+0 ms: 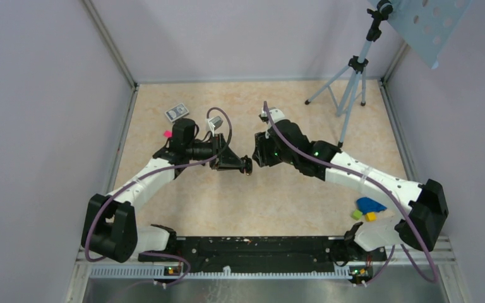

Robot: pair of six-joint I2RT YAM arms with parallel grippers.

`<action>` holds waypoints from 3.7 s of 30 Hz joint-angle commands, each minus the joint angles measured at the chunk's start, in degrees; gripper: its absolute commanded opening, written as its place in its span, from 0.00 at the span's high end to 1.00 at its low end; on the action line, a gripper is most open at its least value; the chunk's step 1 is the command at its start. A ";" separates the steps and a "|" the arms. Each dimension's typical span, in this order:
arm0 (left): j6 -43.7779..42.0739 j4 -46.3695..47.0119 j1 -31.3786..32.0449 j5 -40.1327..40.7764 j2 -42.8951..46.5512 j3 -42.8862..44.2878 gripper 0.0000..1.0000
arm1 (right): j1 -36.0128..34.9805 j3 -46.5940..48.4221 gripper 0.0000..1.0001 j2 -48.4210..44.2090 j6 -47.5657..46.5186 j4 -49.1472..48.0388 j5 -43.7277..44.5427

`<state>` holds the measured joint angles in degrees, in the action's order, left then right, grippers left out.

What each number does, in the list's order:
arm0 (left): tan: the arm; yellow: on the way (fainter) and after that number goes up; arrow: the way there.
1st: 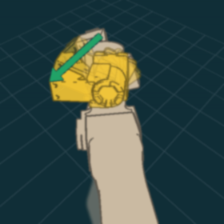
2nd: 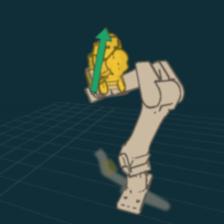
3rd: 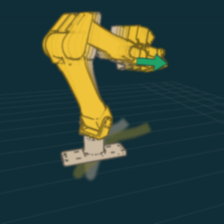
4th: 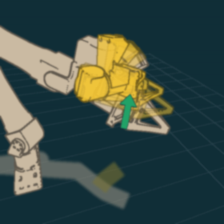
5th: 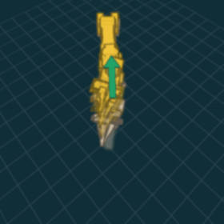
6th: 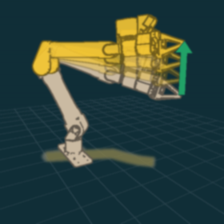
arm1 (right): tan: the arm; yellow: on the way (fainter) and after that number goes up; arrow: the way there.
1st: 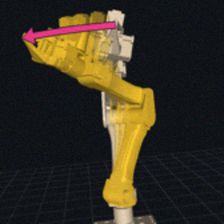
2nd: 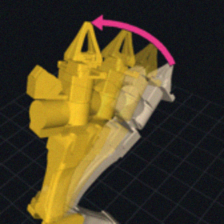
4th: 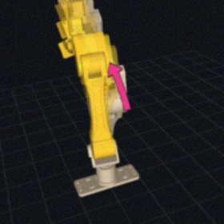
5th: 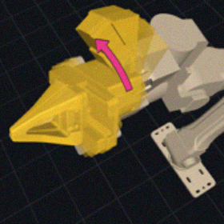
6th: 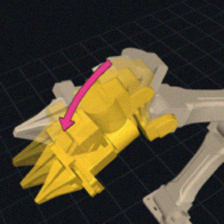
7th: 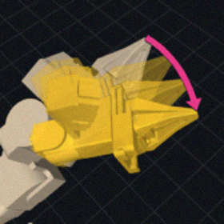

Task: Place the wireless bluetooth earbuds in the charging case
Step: Adjust the right earbud in the right side groove of the charging case.

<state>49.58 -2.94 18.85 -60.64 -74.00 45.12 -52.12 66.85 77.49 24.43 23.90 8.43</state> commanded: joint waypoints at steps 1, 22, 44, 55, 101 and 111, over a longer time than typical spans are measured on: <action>-0.01 3.60 0.02 -0.63 0.28 1.17 1.00 | -0.85 -0.98 0.61 -2.20 -0.42 0.57 -1.03; -0.18 3.46 0.00 -0.78 0.45 0.88 1.00 | -1.56 4.66 0.52 0.60 -0.53 -3.54 -1.27; -0.27 3.55 0.04 -1.00 0.54 0.94 1.00 | -1.51 6.15 0.50 4.95 -0.40 -1.77 0.10; -0.28 3.62 0.04 -0.99 0.11 1.05 1.00 | -1.50 4.37 0.52 2.48 -0.43 -0.16 1.89; -0.19 3.60 -0.02 -0.91 -0.61 1.62 1.00 | -1.53 -0.38 0.57 -0.57 0.18 0.32 0.42; -0.19 3.61 0.05 -0.94 -0.31 1.49 1.00 | -1.50 -0.66 0.57 0.29 0.35 -0.55 -0.10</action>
<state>49.58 -3.27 18.92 -60.75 -74.65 45.12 -52.86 66.74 78.06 24.60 22.96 10.48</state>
